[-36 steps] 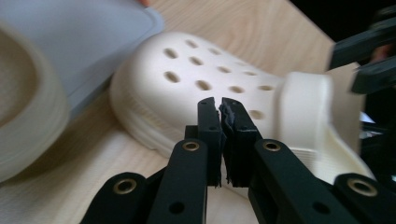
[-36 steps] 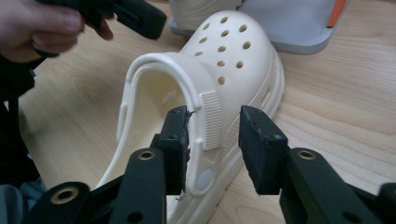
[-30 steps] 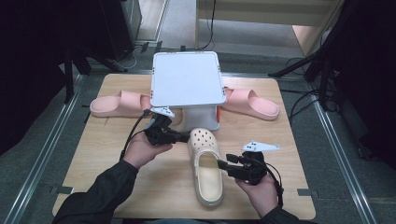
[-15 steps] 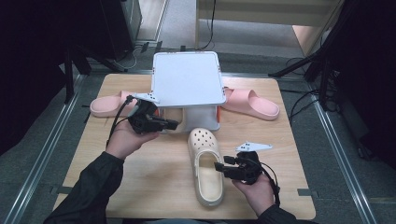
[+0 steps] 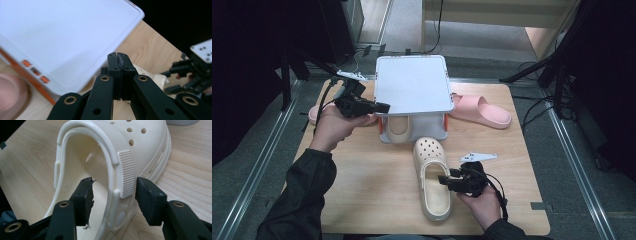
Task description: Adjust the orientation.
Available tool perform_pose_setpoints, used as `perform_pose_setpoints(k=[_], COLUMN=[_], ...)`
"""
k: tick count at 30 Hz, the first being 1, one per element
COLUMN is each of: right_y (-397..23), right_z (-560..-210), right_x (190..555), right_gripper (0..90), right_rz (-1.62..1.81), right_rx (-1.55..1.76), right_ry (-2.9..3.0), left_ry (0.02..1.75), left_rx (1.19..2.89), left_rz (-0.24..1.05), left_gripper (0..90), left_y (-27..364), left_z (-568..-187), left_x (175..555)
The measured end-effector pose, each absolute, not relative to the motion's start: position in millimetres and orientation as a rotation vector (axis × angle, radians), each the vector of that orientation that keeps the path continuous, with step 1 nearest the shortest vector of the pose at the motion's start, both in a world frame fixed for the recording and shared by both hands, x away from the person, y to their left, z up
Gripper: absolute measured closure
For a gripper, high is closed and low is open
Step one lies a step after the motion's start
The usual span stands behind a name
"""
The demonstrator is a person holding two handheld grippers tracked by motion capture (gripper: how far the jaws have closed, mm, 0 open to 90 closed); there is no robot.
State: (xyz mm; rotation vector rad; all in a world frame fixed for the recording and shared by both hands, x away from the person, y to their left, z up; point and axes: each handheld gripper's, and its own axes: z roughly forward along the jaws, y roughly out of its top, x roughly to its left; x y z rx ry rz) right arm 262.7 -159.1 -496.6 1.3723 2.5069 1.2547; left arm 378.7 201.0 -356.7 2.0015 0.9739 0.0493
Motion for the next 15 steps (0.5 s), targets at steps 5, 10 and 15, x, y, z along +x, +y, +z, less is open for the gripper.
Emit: perform_pose_setpoints(k=[5,10,15], right_y=[-157,-157,-155], right_z=[-497,-499,-500], right_x=[263,266,268], right_gripper=[48.7,49.2,48.3], right_rz=[1.232,1.227,1.231], right_rx=[1.374,1.388,1.390], right_ry=[2.509,2.502,2.485], left_ry=[0.994,1.000,1.012], left_rx=[2.006,1.997,1.981], left_rz=[0.068,0.087,0.075], left_gripper=[89.6,89.5,89.3], left_y=[208,214,219], left_z=[-364,-366,-375], left_x=[390,398,399])
